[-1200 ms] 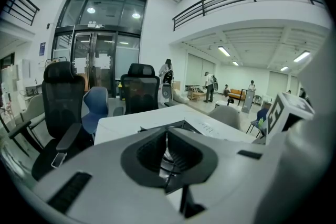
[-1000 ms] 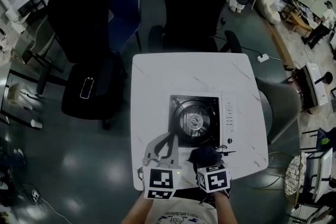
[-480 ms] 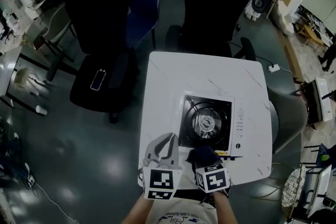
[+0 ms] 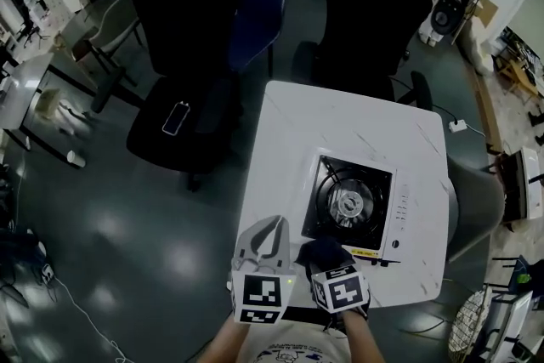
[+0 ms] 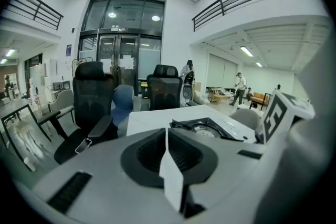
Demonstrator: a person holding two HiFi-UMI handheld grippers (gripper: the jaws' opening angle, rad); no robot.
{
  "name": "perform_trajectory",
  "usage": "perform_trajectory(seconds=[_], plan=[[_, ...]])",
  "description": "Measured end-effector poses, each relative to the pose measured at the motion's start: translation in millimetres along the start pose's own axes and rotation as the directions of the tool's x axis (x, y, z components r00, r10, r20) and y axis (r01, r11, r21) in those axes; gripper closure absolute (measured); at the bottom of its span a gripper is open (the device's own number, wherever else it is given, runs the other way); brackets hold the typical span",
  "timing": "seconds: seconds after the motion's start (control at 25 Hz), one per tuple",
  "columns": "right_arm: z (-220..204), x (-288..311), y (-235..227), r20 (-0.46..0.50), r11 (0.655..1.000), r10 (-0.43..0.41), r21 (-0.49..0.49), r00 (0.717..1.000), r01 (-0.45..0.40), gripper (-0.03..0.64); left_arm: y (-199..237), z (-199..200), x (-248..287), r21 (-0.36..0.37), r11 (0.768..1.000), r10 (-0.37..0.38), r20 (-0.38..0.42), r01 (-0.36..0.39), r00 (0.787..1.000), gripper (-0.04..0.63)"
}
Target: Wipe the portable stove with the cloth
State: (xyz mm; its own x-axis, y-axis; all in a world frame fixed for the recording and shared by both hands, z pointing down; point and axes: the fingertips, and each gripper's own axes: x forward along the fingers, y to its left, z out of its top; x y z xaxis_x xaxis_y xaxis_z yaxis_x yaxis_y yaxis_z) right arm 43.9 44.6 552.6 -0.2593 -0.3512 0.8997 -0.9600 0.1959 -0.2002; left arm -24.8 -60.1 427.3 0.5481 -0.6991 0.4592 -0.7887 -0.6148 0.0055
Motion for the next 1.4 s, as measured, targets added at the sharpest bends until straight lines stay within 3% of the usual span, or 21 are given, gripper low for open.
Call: perform_trajectory(seconds=[0.88,1.4], plan=[[32,23,69,-0.038,0.975,0.156,-0.154,0.987,-0.16,0.535,43,-12,-24,-0.057,0.99,0.126,-0.006,-0.126,0.992,0.574],[67,34,71,-0.019,0.97,0.159,-0.185,0.987,-0.16,0.535,60,-13,-23,-0.07,0.986,0.154,-0.009,-0.154,0.988,0.574]])
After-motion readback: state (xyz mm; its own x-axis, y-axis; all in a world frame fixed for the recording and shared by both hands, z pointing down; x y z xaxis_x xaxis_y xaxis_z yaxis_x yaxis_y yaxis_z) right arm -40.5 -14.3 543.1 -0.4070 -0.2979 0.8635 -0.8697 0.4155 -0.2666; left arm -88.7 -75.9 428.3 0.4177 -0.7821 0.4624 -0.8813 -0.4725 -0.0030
